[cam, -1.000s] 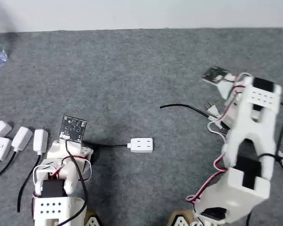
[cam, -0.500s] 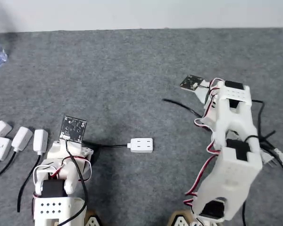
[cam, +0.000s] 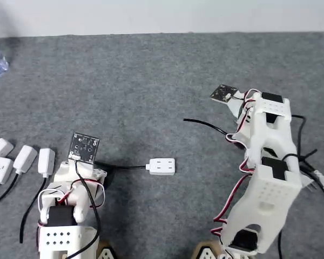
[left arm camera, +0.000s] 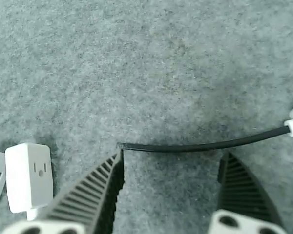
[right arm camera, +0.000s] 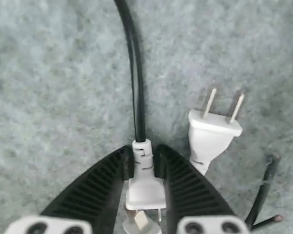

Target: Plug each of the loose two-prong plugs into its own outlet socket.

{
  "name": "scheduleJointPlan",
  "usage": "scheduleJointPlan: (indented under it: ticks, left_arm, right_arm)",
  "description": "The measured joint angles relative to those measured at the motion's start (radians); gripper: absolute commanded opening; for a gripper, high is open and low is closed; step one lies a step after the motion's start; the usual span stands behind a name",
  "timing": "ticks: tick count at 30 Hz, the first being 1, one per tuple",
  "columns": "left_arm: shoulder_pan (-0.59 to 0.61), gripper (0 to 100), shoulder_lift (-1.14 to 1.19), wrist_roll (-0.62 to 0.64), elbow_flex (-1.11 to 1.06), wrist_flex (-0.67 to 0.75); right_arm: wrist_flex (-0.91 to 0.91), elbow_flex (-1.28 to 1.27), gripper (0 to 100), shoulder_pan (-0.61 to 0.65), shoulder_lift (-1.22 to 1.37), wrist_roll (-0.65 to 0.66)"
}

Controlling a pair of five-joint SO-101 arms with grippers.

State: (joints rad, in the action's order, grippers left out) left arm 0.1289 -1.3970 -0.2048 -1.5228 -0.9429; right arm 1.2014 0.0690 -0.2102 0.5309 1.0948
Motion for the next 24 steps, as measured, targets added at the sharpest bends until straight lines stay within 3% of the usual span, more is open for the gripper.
scheduleJointPlan:
  ticks: [6, 9, 12, 18, 24]
  left_arm:
    - [0.0, 29, 0.0, 0.0, 0.0, 0.0]
    - [0.0, 29, 0.0, 0.0, 0.0, 0.0]
    - [0.0, 29, 0.0, 0.0, 0.0, 0.0]
    - [0.0, 29, 0.0, 0.0, 0.0, 0.0]
    - [0.0, 29, 0.0, 0.0, 0.0, 0.0]
  right_arm:
    - [0.043, 0.012, 0.8, 0.002, 0.005, 0.0]
    - [0.15, 0.04, 0.8, 0.046, 0.0, -0.074]
    - [0.262, 0.098, 0.8, 0.109, -0.032, -0.252]
    - [0.483, 0.242, 0.8, 0.19, -0.081, -0.729]
    - [0.548, 0.253, 0.8, 0.279, -0.074, -1.162]
